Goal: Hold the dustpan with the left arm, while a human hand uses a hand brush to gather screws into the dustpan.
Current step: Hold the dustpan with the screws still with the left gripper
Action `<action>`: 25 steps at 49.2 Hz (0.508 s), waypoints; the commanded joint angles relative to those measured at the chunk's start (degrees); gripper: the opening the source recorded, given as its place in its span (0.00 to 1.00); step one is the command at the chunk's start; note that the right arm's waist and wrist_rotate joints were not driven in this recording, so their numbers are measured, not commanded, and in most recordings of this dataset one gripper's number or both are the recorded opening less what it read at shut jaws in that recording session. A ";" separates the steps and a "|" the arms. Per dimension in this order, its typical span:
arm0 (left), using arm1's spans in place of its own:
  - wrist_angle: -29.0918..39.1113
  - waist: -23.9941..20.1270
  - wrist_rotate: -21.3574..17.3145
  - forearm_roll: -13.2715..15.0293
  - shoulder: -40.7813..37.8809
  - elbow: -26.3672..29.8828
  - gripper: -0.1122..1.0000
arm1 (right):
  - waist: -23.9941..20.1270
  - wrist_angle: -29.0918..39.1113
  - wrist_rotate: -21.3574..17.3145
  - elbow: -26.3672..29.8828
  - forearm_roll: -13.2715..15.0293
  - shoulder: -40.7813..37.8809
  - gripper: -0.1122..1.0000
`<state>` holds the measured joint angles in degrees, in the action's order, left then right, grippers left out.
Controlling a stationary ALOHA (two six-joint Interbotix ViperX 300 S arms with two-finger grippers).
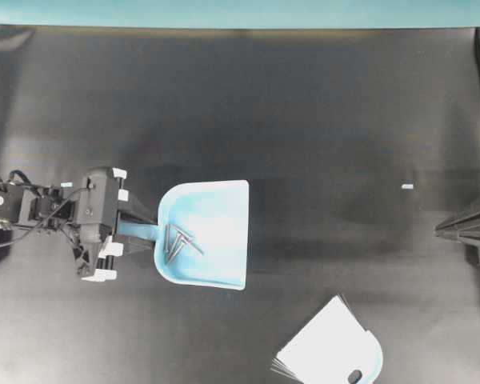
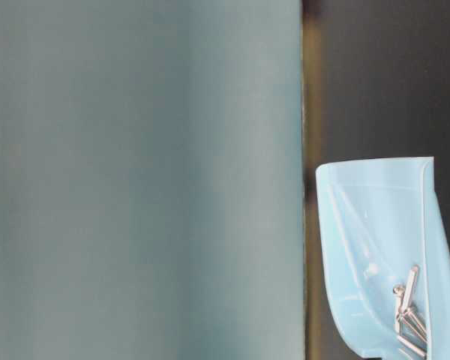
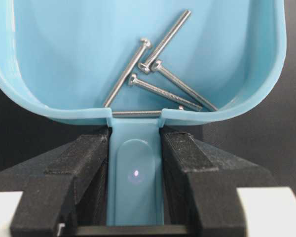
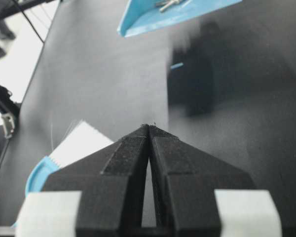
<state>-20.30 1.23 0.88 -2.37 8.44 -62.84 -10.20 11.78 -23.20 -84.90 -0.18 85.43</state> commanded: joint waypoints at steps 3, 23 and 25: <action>1.14 0.35 0.09 -0.18 0.62 0.62 0.37 | 0.00 -0.35 0.00 0.26 -0.09 -0.18 0.10; 1.93 1.41 0.00 -0.18 0.79 0.35 0.37 | 0.00 -0.26 0.00 0.26 -0.09 -0.18 0.10; 1.93 1.49 0.18 -0.18 0.79 0.35 0.37 | 0.00 -0.26 0.00 0.26 -0.09 -0.18 0.10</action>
<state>-18.11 2.46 0.97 -2.37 8.53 -62.93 -10.20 11.78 -23.20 -84.90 -0.18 85.43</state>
